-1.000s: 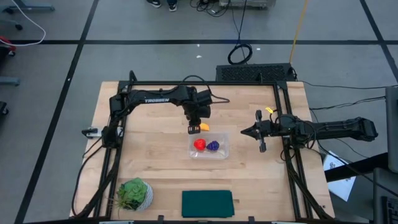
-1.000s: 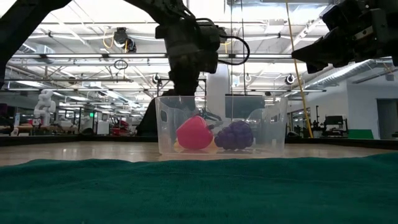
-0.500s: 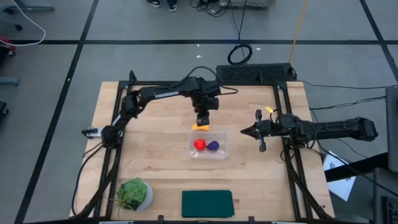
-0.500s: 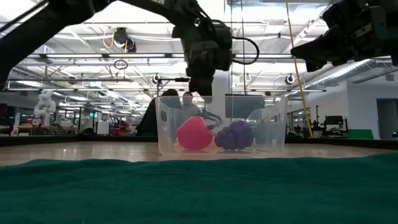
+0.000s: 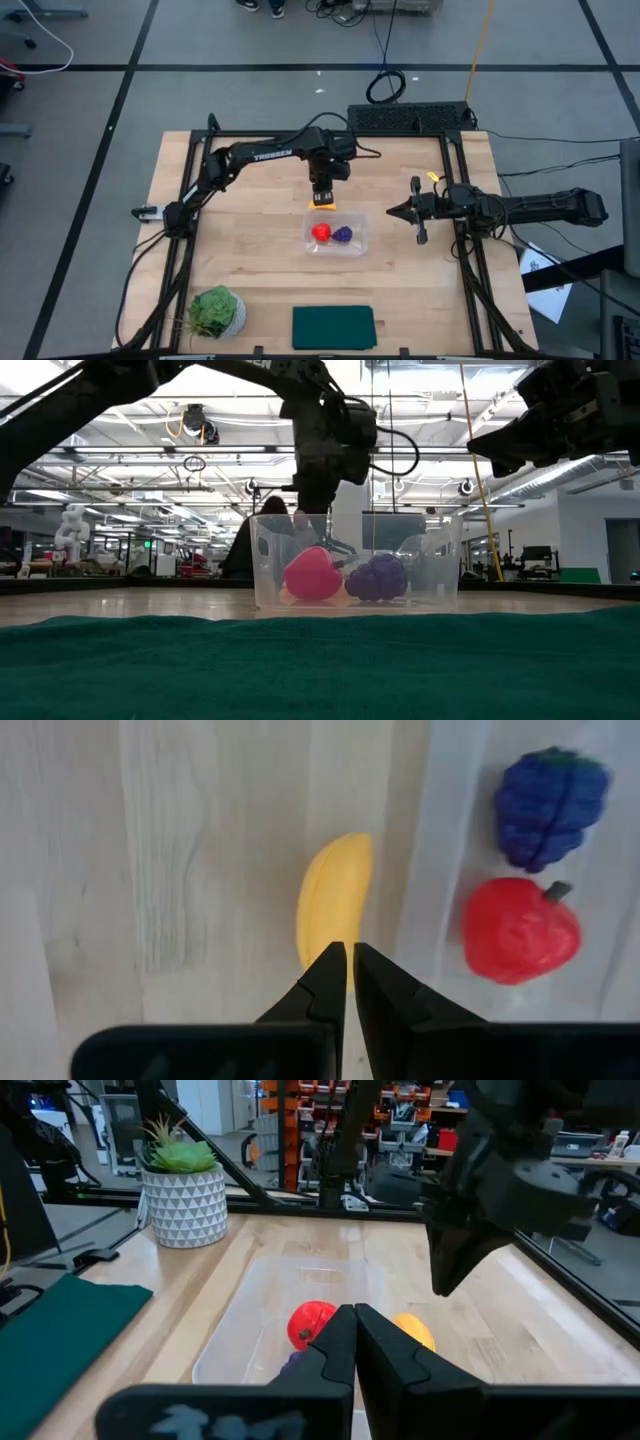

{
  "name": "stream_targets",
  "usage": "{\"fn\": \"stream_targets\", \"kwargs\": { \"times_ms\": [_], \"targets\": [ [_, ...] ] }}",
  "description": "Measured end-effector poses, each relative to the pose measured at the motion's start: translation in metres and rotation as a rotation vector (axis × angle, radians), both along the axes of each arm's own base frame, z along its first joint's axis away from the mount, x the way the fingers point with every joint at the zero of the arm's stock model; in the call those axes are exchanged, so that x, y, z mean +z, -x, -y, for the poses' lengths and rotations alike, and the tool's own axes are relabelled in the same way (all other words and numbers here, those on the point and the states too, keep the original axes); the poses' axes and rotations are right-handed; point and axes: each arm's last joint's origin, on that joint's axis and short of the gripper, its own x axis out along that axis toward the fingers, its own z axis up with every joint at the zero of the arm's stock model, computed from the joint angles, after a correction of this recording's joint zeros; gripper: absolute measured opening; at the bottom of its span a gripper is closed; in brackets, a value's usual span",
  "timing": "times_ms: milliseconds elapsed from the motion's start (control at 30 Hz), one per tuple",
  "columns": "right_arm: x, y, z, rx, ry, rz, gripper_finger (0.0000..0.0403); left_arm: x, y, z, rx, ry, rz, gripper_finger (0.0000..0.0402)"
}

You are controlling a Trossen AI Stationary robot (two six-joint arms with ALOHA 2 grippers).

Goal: Pick and placing Produce into tupperware
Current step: Put the banana into the transparent bin

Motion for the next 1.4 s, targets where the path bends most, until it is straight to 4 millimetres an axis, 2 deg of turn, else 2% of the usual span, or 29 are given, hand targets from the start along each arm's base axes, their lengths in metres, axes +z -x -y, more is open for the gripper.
{"fn": "stream_targets", "kwargs": {
  "times_ms": [300, 400, 733, 1000, 1133, 1400],
  "targets": [
    [0.0, 0.0, 0.0, 0.0, -0.003, 0.0, 0.0, 0.001, -0.014, 0.033, -0.069, -0.045, 0.049, 0.0026],
    [0.0, 0.0, 0.0, 0.0, -0.003, 0.0, 0.0, 0.001, -0.016, 0.039, -0.085, -0.084, 0.053, 0.0026],
    [-0.001, 0.0, 0.0, 0.0, -0.004, -0.006, 0.0, 0.001, -0.011, 0.028, -0.051, -0.092, 0.018, 0.0026],
    [-0.001, 0.0, 0.0, 0.0, -0.004, -0.008, 0.0, -0.02, -0.004, 0.024, -0.058, -0.075, -0.048, 0.003],
    [-0.001, 0.0, 0.0, 0.0, -0.005, -0.008, 0.0, -0.024, -0.004, 0.025, -0.082, -0.07, -0.054, 0.0072],
    [-0.001, 0.0, 0.0, 0.0, -0.005, -0.008, 0.0, -0.023, -0.006, 0.027, -0.088, -0.072, -0.035, 0.0217]
  ]
}}
